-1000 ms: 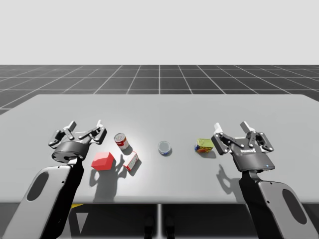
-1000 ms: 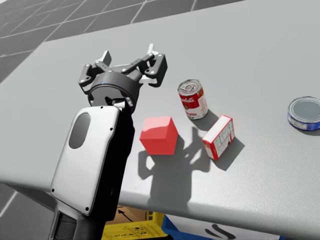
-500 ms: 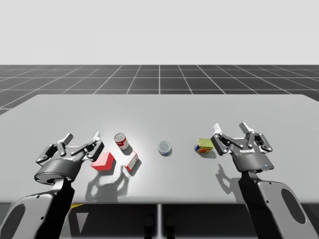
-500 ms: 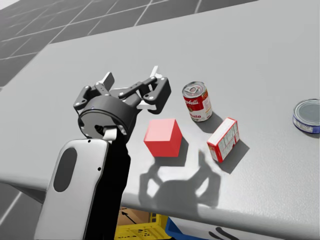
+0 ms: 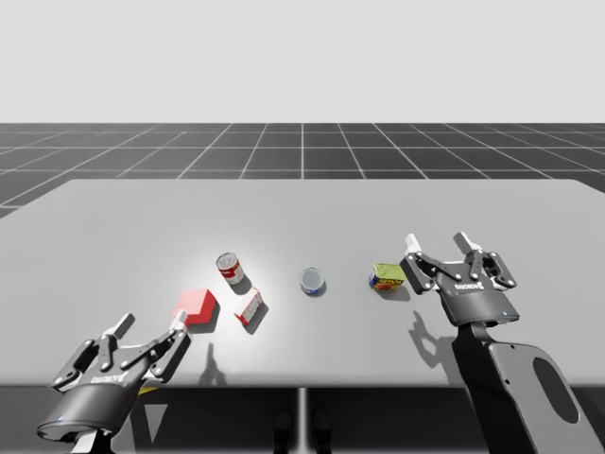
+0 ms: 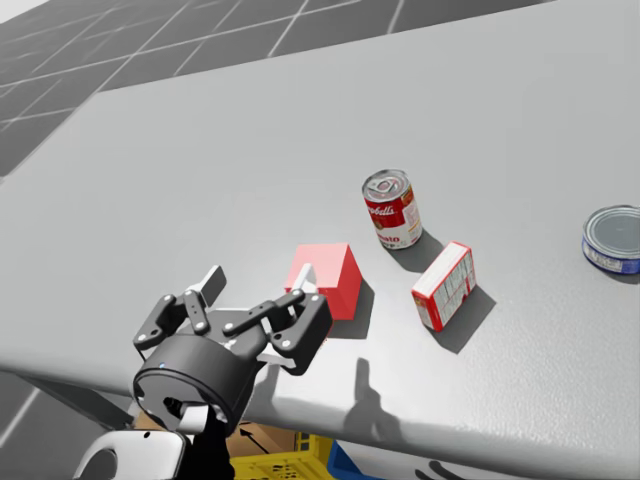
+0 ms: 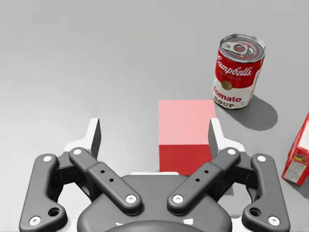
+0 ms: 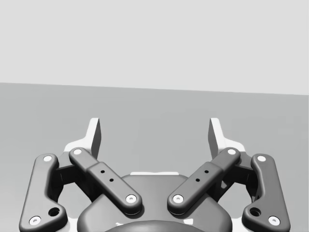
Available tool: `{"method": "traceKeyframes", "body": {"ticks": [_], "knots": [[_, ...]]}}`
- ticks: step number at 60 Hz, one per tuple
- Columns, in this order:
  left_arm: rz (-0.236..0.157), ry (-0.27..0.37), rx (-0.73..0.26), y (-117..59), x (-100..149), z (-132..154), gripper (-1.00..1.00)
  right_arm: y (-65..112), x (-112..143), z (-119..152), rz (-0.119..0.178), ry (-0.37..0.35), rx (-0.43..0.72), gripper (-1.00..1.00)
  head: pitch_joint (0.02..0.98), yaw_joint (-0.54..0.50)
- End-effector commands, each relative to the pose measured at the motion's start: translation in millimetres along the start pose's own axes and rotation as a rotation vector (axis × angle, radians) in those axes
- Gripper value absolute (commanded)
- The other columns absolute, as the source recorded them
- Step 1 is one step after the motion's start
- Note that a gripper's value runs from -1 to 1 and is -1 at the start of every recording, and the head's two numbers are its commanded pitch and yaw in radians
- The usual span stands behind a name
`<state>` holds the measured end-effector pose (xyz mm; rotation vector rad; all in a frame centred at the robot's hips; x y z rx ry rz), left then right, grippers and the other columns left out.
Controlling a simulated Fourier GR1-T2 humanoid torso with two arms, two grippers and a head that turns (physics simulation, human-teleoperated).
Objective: Find the red cube and pick it up.
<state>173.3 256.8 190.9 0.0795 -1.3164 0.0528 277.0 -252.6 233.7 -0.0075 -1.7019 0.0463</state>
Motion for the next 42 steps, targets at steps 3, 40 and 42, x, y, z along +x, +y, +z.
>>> {"method": "traceKeyframes", "body": {"ticks": [3, 40, 42], "knots": [[0.032, 0.057, -0.048, -5.7, -33.2, 4.2, -1.0, -0.6, -0.5, -0.7, 0.001, 0.0, 0.0, -1.0, 0.846, 0.45], [0.03, 0.069, -0.043, -21.5, -43.0, -49.5, -1.0, -1.1, -1.5, -1.6, 0.007, 0.0, -0.001, -1.0, 0.845, 0.44], [0.028, 0.07, -0.042, -21.8, -42.9, -51.2, -1.0, -1.1, -1.5, -1.6, 0.007, 0.0, -0.001, -1.0, 0.845, 0.44]]}}
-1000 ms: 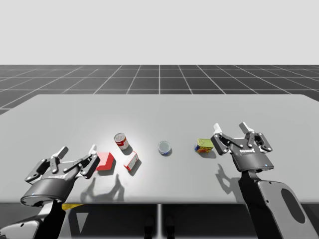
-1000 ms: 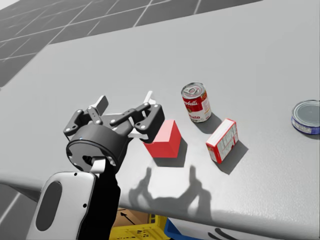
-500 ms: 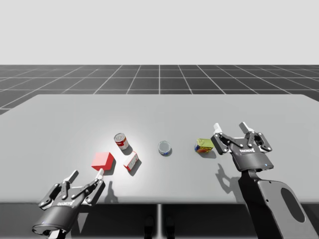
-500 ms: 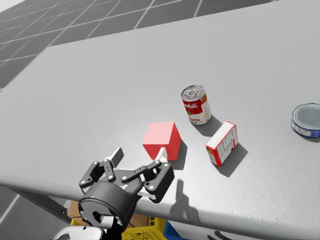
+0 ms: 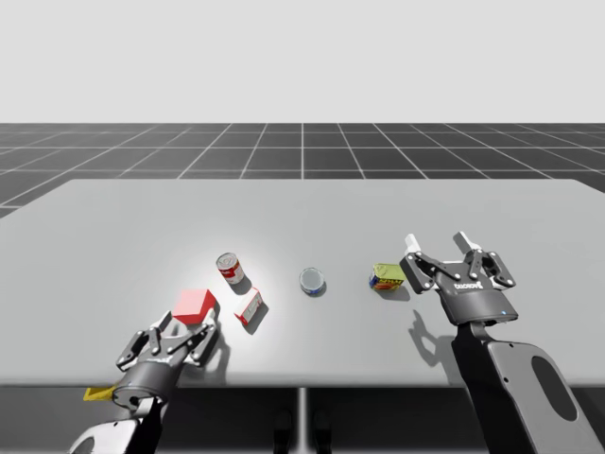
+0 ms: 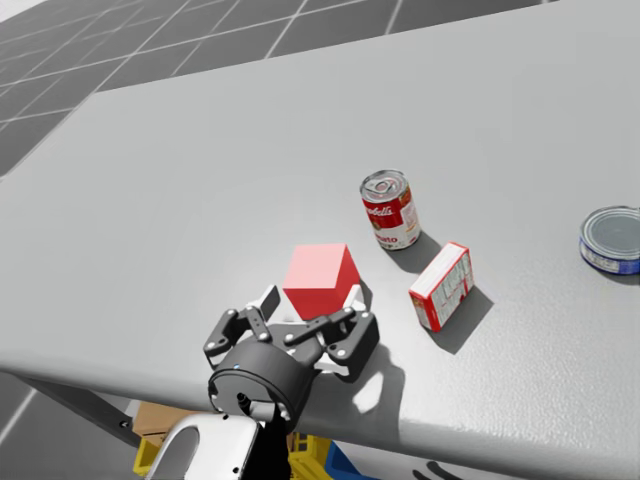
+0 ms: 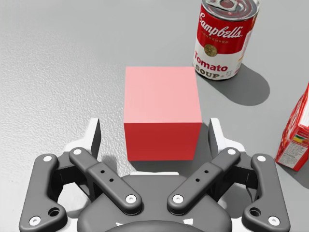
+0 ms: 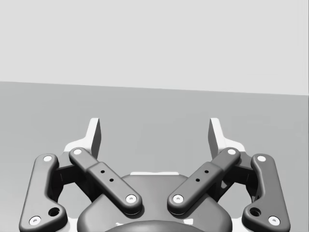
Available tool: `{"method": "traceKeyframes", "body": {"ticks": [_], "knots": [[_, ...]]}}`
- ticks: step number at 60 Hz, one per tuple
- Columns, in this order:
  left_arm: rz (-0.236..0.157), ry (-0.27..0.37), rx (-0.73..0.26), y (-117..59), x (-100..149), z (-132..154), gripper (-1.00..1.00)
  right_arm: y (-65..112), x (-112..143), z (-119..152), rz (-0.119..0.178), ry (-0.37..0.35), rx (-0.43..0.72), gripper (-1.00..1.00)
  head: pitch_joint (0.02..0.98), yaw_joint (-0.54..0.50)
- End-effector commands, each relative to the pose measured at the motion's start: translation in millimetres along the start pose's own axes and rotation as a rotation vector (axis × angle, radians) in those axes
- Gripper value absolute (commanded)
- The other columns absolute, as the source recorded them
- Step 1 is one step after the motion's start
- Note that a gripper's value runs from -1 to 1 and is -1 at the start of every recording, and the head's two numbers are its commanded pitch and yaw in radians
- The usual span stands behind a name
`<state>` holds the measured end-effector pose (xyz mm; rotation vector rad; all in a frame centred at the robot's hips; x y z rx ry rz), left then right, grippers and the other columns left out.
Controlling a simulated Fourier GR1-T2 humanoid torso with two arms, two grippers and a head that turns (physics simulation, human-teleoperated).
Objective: Find the red cube and pick it up.
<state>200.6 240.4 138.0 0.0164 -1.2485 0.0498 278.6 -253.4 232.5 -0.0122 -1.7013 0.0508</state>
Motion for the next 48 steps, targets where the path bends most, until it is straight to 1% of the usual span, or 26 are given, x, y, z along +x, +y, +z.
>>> {"method": "traceKeyframes", "body": {"ticks": [1, 9, 13, 16, 17, 18, 19, 20, 23, 31, 37, 48], "knots": [[-0.004, 0.0, 0.006, -1.2, 2.3, -14.4, -1.0, -0.3, 0.0, -0.2, 0.001, -0.001, -0.001, -1.0, 0.845, 0.44], [-0.005, 0.009, 0.008, -1.4, 4.1, -31.7, -1.0, -0.5, 0.1, -0.2, -0.002, -0.001, -0.001, -1.0, 0.843, 0.44], [-0.005, 0.014, 0.008, -1.4, 3.4, -34.7, -1.0, -0.7, 0.5, -0.1, -0.009, -0.001, 0.001, -1.0, 0.839, 0.44], [-0.011, 0.02, 0.007, -1.6, 1.6, -35.3, -1.0, -0.9, 0.5, -0.3, -0.008, 0.0, -0.001, -1.0, 0.837, 0.43], [-0.013, 0.022, 0.007, -1.5, 0.7, -35.2, -0.79, -0.9, 0.5, -0.2, -0.008, 0.0, -0.001, -1.0, 0.836, 0.43], [-0.011, 0.023, 0.008, -1.6, 0.1, -35.0, -0.26, -1.0, 0.5, -0.2, -0.008, 0.0, -0.001, -1.0, 0.836, 0.43], [-0.008, 0.025, 0.006, -1.8, -0.9, -34.7, 0.17, -1.0, 0.5, -0.1, -0.008, 0.0, -0.001, -1.0, 0.836, 0.43], [-0.009, 0.031, -0.001, -2.1, -3.3, -33.7, 0.95, -1.1, 0.7, 0.0, -0.008, -0.001, -0.002, -1.0, 0.835, 0.43], [-0.011, 0.034, 0.0, -2.3, -5.3, -33.0, 0.99, -1.2, 0.8, -0.1, -0.008, -0.001, -0.002, -1.0, 0.834, 0.43], [-0.005, 0.044, -0.009, -3.1, -10.7, -29.8, 1.0, -1.4, 0.8, 0.0, -0.008, -0.002, -0.003, -1.0, 0.814, 0.43], [-0.008, 0.046, -0.02, -4.6, -12.7, -27.6, 1.0, -1.5, 0.8, 0.0, -0.008, -0.002, -0.004, -1.0, 0.76, 0.44], [-0.02, 0.049, -0.037, -9.0, -15.1, -26.3, 1.0, -1.9, 0.9, 0.1, -0.007, -0.002, -0.007, -1.0, 0.627, 0.47]]}}
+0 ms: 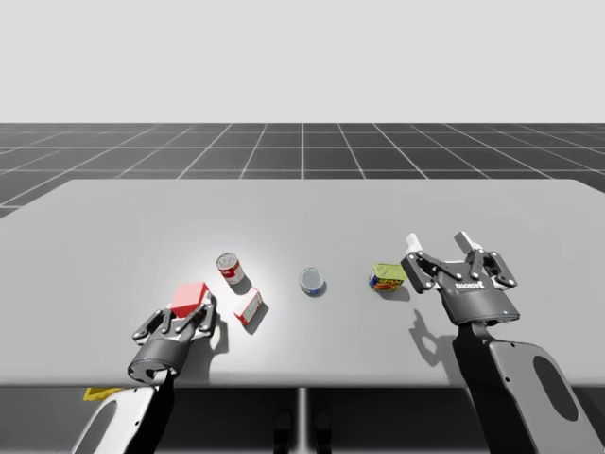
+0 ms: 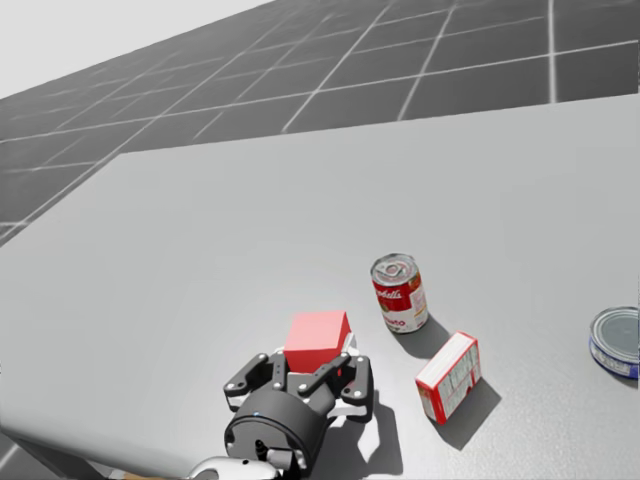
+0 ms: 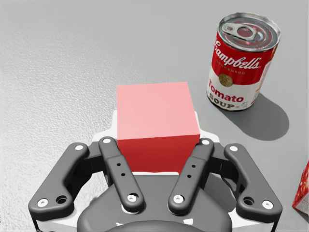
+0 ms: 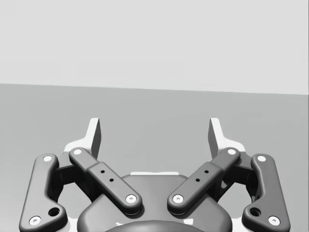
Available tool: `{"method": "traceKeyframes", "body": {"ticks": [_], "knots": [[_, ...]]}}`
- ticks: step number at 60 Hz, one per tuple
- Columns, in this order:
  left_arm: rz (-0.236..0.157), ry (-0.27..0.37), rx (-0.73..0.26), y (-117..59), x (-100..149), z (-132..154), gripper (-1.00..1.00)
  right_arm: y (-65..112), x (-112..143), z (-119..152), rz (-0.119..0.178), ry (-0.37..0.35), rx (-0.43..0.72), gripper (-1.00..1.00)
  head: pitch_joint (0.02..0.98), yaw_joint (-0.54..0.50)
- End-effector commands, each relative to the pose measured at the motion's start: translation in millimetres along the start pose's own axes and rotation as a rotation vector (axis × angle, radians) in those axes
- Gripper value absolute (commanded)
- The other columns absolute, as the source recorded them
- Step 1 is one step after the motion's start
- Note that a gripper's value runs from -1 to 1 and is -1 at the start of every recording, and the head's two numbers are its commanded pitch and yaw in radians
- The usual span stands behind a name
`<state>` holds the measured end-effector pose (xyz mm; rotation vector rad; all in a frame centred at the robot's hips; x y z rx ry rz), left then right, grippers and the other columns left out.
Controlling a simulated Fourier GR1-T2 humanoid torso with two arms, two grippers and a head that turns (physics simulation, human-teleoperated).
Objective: Find the red cube and pick it up.
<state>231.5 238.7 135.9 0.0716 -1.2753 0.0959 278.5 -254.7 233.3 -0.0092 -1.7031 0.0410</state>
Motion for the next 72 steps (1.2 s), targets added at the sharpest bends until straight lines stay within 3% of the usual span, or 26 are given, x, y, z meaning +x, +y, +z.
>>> {"method": "traceKeyframes", "body": {"ticks": [1, 23, 33, 38, 42, 49, 57, 72], "knots": [[-0.028, 0.077, -0.104, -5.8, -22.8, 4.7, 1.0, -0.6, 0.1, 0.1, 0.001, 0.0, -0.002, -1.0, 0.62, 0.47], [-0.056, 0.088, -0.142, -6.6, -26.1, 5.7, 1.0, -2.5, 0.1, -0.9, 0.003, -0.003, -0.007, -1.0, 0.432, 0.49], [-0.07, 0.075, -0.151, -9.9, -17.8, 9.9, 1.0, -3.7, 0.5, -1.0, 0.002, -0.005, -0.011, -1.0, 0.424, 0.49], [-0.091, 0.058, -0.158, -10.6, -6.1, 14.0, 1.0, -3.7, 0.5, -1.0, 0.004, -0.005, -0.01, -1.0, 0.424, 0.48], [-0.133, 0.041, -0.162, -10.7, 5.0, 17.1, 1.0, -4.4, 0.5, -1.3, 0.004, -0.005, -0.013, -1.0, 0.425, 0.49], [-0.158, 0.002, -0.147, -6.0, 26.6, 18.7, 1.0, -5.0, 0.3, -2.1, 0.008, -0.015, -0.023, -1.0, 0.428, 0.49], [-0.168, -0.047, -0.126, -0.4, 49.0, 20.5, 1.0, -4.7, -0.1, -1.9, 0.018, -0.011, -0.022, -1.0, 0.429, 0.49], [-0.192, -0.198, -0.066, 9.6, 109.8, 26.7, 1.0, -5.3, -1.1, -1.5, 0.032, 0.001, -0.011, -1.0, 0.428, 0.49]]}}
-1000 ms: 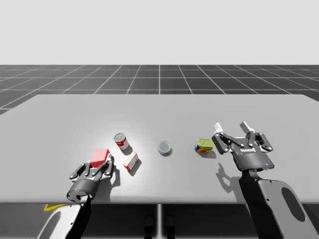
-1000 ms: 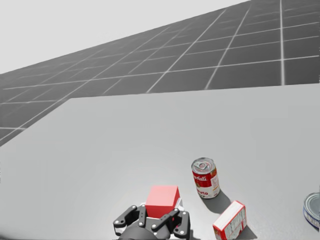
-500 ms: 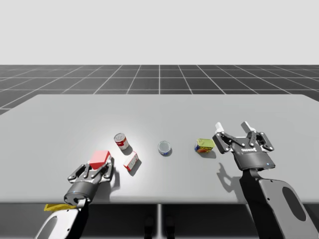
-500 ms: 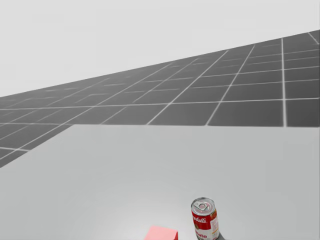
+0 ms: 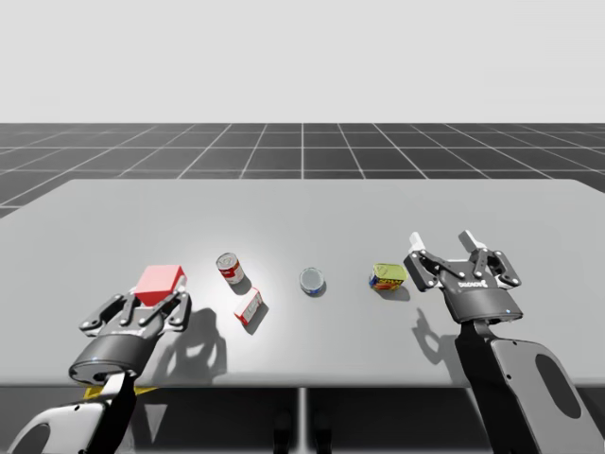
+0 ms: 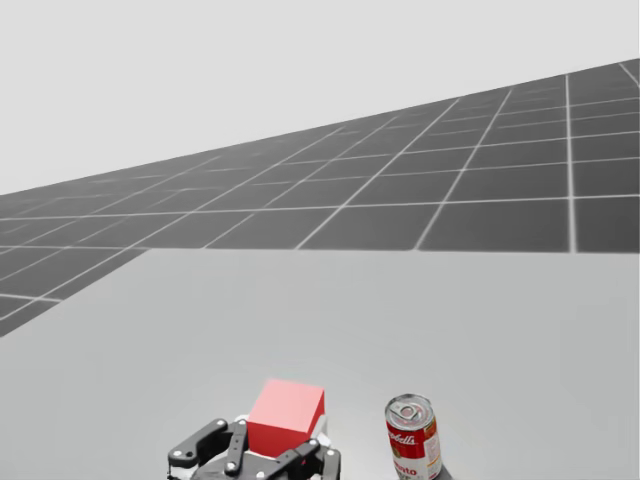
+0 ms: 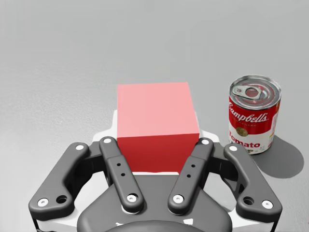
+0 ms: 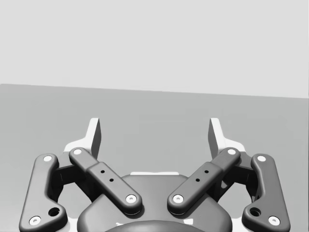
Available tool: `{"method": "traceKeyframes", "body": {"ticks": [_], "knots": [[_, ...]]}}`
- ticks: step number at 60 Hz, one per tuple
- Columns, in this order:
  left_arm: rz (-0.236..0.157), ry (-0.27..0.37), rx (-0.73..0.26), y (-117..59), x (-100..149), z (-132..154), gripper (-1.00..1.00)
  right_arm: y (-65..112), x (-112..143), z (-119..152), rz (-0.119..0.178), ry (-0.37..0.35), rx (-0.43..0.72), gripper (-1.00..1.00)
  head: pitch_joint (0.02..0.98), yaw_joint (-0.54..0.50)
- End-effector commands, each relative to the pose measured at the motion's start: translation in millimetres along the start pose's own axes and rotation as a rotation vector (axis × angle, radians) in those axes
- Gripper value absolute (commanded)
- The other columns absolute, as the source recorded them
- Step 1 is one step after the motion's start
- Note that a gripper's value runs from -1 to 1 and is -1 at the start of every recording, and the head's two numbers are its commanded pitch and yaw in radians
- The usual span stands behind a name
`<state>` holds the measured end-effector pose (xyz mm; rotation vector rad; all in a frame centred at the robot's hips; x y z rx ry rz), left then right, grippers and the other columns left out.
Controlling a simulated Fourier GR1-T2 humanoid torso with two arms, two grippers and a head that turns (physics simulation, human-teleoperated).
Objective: Find the red cube and pick it up.
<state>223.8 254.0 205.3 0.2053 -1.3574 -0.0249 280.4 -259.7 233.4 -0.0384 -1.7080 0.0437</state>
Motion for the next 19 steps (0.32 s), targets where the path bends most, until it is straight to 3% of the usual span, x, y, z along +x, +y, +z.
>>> {"method": "traceKeyframes", "body": {"ticks": [1, 19], "knots": [[-0.026, -0.12, -0.085, 1.0, 48.0, -3.1, 1.0, -0.3, -0.9, 0.2, 0.013, 0.007, 0.004, -1.0, 0.428, 0.49], [-0.034, -0.303, -0.023, 2.5, 108.0, 1.6, 1.0, -0.9, -3.2, 0.2, 0.05, 0.021, 0.028, -1.0, 0.421, 0.49]]}}
